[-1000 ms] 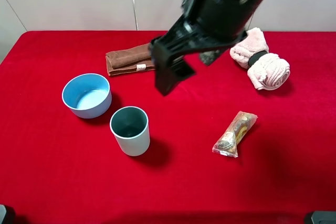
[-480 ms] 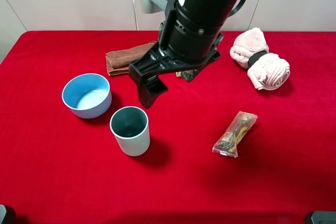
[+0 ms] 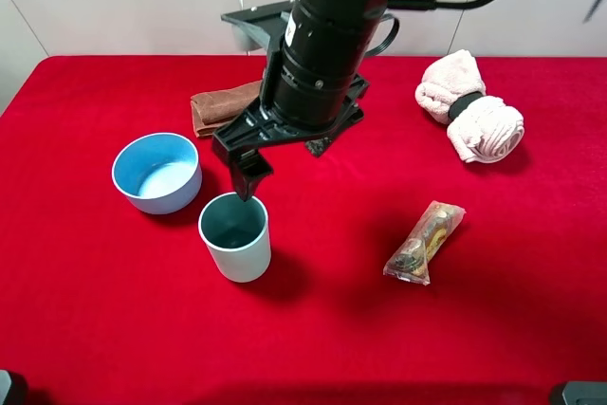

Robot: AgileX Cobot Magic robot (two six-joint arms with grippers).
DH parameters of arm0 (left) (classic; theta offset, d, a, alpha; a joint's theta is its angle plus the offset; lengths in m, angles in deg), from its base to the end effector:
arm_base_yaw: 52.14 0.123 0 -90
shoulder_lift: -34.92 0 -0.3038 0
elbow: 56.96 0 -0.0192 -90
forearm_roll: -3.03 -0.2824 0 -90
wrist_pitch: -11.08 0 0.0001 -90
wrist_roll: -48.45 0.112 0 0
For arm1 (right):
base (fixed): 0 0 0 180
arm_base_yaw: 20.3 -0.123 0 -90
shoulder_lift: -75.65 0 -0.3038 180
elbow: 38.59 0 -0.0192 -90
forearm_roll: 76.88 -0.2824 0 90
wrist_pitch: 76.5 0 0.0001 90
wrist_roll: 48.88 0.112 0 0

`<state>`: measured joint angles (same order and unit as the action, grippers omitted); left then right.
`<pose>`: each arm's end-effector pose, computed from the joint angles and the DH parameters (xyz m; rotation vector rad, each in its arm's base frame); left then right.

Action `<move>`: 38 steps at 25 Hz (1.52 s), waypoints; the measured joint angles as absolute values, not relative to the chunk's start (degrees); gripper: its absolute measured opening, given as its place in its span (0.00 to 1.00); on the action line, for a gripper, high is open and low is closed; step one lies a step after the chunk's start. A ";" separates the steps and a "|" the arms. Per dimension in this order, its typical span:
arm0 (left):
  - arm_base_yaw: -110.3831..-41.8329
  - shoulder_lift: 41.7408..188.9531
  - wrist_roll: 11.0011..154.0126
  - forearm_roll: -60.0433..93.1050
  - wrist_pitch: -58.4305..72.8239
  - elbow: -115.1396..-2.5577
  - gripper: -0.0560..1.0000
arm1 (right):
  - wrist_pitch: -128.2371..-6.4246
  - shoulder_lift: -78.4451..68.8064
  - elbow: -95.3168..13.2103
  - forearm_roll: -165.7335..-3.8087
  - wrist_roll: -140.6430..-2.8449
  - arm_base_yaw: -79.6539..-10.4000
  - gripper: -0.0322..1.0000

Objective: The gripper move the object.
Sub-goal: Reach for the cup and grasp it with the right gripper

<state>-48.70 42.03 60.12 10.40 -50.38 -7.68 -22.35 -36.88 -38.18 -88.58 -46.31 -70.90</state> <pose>0.0223 -0.0113 0.2812 0.1539 2.0443 0.0098 0.2458 0.3282 0.2038 -1.0792 2.7943 0.3918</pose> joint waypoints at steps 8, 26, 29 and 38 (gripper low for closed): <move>-48.70 42.03 60.12 10.40 -50.38 -7.68 0.98 | -24.86 -39.83 -38.23 -87.99 -46.53 -70.90 0.70; -48.70 42.03 60.12 10.40 -50.38 -7.68 0.98 | -26.51 -46.99 -38.24 -88.09 -46.58 -70.90 0.70; -48.70 42.03 60.12 10.40 -50.38 -7.68 0.98 | -26.58 -48.10 -38.24 -88.77 -46.58 -70.90 0.70; -48.70 42.03 60.12 10.40 -50.38 -7.68 0.98 | -27.55 -50.38 -38.24 -89.59 -46.22 -72.33 0.70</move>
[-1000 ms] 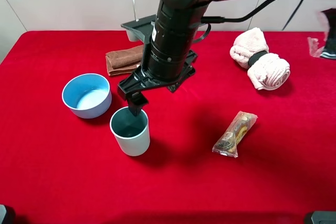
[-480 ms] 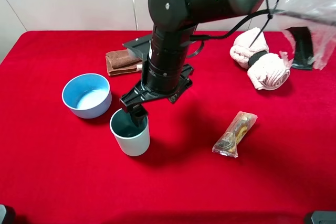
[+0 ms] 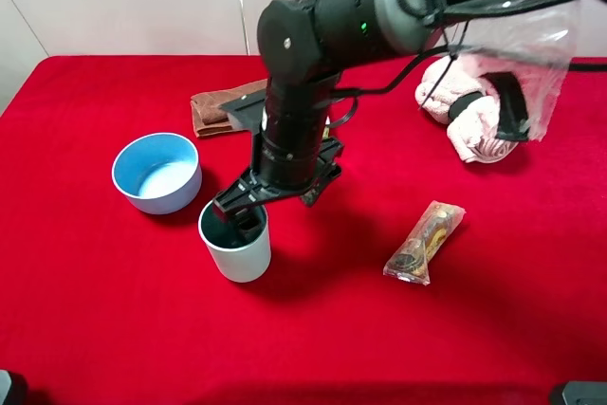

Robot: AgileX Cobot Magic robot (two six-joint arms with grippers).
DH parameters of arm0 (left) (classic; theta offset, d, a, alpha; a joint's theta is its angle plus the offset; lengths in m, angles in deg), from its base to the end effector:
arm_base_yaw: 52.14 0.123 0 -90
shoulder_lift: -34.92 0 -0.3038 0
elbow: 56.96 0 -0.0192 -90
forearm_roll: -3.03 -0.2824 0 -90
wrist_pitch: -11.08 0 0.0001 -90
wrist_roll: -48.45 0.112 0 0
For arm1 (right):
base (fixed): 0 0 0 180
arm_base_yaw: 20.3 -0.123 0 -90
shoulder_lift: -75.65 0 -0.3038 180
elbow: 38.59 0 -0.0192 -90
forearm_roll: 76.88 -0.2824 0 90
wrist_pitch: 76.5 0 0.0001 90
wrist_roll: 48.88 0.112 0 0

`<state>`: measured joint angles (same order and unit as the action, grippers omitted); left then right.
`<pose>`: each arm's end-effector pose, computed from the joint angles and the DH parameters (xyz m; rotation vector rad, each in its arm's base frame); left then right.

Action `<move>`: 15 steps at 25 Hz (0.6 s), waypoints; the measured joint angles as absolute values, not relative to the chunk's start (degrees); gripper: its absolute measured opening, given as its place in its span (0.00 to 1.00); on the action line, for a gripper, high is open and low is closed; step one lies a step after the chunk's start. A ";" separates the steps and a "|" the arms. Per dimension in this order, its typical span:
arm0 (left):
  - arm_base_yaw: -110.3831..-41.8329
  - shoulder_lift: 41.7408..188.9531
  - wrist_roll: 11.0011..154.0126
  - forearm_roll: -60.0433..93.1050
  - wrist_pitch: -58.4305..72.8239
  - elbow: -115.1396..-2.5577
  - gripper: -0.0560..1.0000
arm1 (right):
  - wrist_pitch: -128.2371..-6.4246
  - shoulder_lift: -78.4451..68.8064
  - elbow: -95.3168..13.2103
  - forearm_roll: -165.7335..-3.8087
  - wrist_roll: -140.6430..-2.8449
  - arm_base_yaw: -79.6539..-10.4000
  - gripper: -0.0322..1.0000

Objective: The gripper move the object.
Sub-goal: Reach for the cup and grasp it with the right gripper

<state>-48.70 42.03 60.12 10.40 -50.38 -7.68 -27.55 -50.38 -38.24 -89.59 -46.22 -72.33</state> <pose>0.0223 -0.0113 0.2812 0.1539 2.0443 0.0098 0.2485 0.3486 0.1067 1.1027 -2.9186 -0.2987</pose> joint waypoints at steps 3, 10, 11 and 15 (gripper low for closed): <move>-48.70 42.03 60.12 10.40 -50.38 -7.68 0.98 | -27.95 -50.45 -38.24 -89.13 -45.55 -72.88 0.70; -48.70 42.03 60.12 10.40 -50.38 -7.68 0.98 | -27.95 -50.68 -38.24 -88.44 -44.91 -72.88 0.70; -48.70 42.03 60.12 10.40 -50.38 -7.68 0.98 | -27.95 -50.68 -38.24 -88.31 -44.74 -72.88 0.70; -48.70 42.03 60.12 10.40 -50.38 -7.68 0.98 | -27.95 -50.68 -38.24 -87.62 -43.79 -72.88 0.55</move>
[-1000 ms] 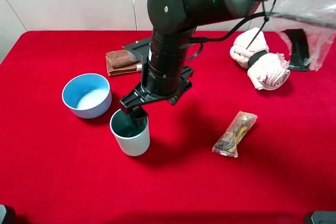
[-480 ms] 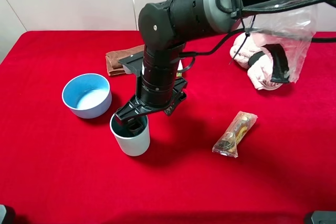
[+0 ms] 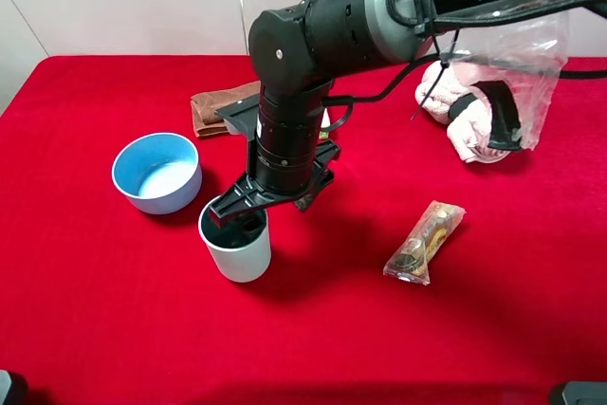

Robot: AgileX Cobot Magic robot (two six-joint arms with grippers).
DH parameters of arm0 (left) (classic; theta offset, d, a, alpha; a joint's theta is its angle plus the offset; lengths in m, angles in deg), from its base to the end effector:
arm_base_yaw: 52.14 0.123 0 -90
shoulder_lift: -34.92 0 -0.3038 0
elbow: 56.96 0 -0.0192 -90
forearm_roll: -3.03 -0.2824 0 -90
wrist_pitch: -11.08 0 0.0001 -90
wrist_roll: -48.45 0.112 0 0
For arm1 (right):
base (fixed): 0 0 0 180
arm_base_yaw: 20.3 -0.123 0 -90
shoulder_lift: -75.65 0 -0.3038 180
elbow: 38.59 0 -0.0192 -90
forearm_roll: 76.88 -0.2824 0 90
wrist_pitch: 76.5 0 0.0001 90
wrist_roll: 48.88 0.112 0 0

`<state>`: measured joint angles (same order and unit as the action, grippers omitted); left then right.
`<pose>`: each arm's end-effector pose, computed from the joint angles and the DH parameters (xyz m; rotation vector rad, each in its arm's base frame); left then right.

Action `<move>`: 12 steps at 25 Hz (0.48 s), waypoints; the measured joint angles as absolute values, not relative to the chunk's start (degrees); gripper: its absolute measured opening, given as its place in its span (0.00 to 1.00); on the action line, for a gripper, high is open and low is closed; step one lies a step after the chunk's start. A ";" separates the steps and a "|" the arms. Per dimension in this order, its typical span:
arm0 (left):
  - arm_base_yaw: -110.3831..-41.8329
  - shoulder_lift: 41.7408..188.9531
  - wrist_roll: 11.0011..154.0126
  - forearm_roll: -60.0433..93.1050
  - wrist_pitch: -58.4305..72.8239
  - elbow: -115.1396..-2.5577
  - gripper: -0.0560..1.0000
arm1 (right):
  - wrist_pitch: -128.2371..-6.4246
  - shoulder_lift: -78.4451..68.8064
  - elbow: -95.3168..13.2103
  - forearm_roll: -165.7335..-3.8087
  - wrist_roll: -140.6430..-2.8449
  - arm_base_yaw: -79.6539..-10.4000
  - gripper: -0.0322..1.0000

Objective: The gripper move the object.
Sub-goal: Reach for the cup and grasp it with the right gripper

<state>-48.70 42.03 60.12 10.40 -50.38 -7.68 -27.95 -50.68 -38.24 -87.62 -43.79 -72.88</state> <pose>0.0223 -0.0113 0.2812 0.1539 2.0443 0.0098 0.2477 0.3495 0.1040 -1.0879 2.9328 0.2625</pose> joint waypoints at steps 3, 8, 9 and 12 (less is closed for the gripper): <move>-48.70 42.03 60.12 10.40 -50.38 -7.68 0.98 | -27.95 -50.68 -38.24 -86.92 -42.65 -72.88 0.41; -48.70 42.03 60.18 10.40 -50.38 -7.68 0.98 | -27.83 -50.68 -38.24 -85.86 -40.84 -72.88 0.21; -48.70 42.03 60.18 10.40 -50.38 -7.68 0.98 | -27.79 -50.68 -38.24 -85.86 -40.74 -72.88 0.15; -48.70 42.03 60.18 10.40 -50.38 -7.68 0.98 | -27.72 -50.68 -38.29 -86.22 -40.59 -72.88 0.08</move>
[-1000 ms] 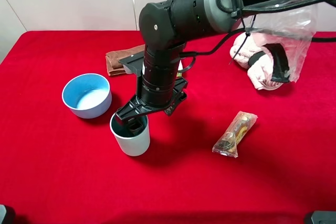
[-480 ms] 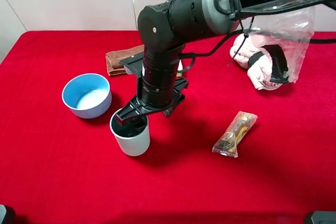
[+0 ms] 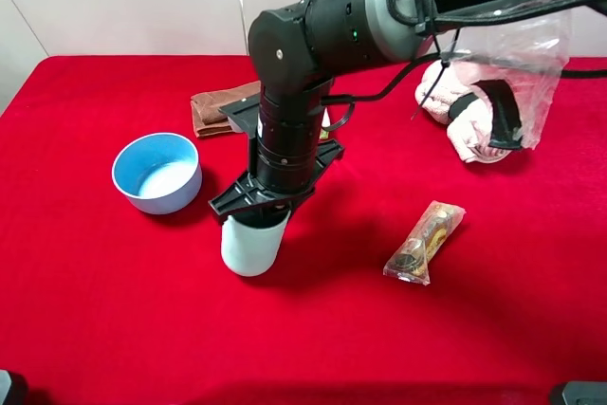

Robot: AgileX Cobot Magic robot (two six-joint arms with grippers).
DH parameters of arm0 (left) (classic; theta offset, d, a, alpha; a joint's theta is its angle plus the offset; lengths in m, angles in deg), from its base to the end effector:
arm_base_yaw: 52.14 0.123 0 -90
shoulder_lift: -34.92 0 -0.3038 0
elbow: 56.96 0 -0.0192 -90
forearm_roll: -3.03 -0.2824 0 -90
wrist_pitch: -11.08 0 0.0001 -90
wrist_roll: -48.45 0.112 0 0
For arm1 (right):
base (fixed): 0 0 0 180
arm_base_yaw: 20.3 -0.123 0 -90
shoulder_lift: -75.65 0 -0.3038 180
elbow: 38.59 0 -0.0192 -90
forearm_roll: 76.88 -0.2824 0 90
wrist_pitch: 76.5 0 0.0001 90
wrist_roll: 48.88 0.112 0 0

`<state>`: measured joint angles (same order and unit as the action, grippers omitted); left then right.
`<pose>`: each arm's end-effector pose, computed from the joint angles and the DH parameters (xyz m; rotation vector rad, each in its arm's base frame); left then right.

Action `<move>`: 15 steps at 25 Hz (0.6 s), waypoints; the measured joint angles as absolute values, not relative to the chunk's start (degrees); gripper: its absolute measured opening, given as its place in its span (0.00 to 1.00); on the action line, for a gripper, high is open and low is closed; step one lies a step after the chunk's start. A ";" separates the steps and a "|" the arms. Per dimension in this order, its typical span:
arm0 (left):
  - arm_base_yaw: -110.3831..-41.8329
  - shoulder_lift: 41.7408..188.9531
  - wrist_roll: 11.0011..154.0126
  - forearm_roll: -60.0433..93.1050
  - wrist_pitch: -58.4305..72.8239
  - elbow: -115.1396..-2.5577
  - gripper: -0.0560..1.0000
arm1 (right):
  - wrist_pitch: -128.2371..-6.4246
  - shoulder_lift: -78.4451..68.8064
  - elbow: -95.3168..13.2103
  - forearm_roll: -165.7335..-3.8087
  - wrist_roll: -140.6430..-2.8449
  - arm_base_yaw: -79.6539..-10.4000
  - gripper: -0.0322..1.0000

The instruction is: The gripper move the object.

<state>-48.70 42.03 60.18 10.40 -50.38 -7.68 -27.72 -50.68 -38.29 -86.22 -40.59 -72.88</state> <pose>0.0223 -0.0113 0.2812 0.1550 2.0442 0.0104 0.2490 0.3479 0.1039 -1.0290 2.9541 0.2347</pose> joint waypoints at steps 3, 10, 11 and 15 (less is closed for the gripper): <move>-48.70 42.03 60.18 10.40 -50.38 -7.68 0.98 | -27.45 -50.61 -38.48 -86.75 -40.54 -72.93 0.04; -48.70 42.03 60.18 10.40 -50.38 -7.68 0.98 | -27.04 -50.61 -38.48 -86.70 -40.54 -72.93 0.04; -48.70 42.03 60.18 10.40 -50.38 -7.68 0.98 | -26.93 -50.61 -38.48 -86.70 -40.54 -72.93 0.04; -48.70 42.03 60.18 10.40 -50.38 -7.68 0.98 | -26.33 -50.37 -38.52 -86.49 -40.54 -72.93 0.04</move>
